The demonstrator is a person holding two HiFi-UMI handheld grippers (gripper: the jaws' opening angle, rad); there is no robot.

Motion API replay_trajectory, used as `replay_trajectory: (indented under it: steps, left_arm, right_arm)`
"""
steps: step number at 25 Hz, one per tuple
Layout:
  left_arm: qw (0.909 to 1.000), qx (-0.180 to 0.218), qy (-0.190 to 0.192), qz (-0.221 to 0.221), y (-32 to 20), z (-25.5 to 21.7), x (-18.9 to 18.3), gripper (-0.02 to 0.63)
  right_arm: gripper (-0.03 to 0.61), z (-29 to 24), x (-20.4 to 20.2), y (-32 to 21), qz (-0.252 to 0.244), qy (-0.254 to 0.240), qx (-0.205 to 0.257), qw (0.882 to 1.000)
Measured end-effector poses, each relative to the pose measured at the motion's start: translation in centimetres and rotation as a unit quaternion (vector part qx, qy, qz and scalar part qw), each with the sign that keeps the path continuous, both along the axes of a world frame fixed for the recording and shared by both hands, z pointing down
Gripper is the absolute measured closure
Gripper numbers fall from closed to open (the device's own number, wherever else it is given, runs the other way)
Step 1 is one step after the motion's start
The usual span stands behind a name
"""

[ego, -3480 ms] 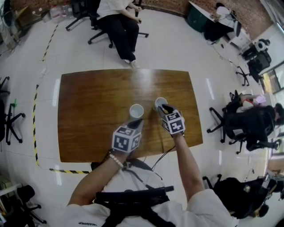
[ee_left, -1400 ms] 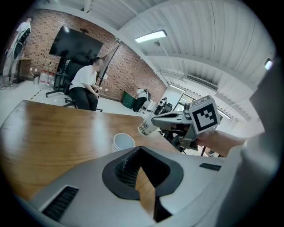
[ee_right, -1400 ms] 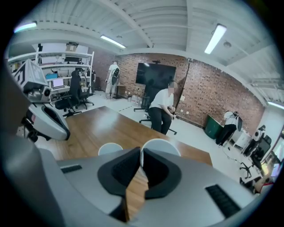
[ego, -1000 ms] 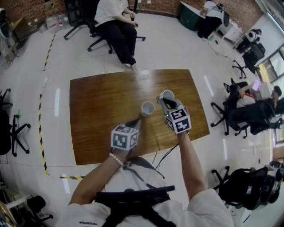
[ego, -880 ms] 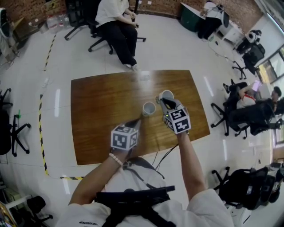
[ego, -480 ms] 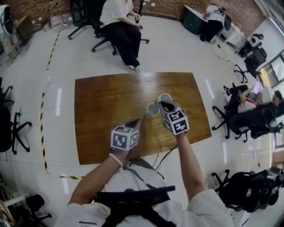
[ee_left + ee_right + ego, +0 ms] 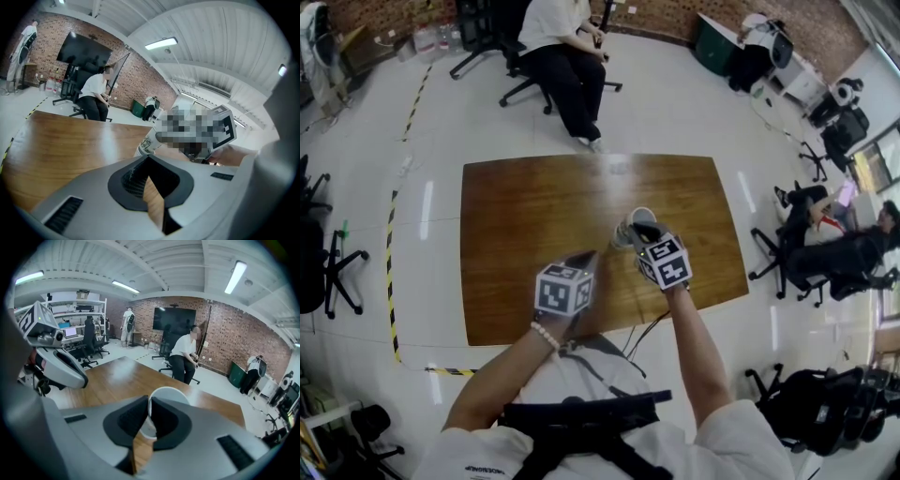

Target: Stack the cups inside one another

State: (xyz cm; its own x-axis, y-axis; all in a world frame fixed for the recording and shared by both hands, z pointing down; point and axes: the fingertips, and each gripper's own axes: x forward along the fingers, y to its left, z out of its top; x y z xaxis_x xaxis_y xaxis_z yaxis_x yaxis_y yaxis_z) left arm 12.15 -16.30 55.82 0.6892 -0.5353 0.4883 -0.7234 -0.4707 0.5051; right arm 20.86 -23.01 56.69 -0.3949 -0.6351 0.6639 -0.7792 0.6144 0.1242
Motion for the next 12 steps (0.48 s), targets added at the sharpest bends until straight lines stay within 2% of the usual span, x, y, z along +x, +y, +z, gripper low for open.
replay_trajectory:
  steps: [12]
  left_arm:
    - [1.0,-0.002,-0.001,-0.008,-0.4,0.2,-0.4,0.618]
  right_arm:
    - [0.543,3.2,-0.7,0.5,-0.02,0.018,-0.033,0.999]
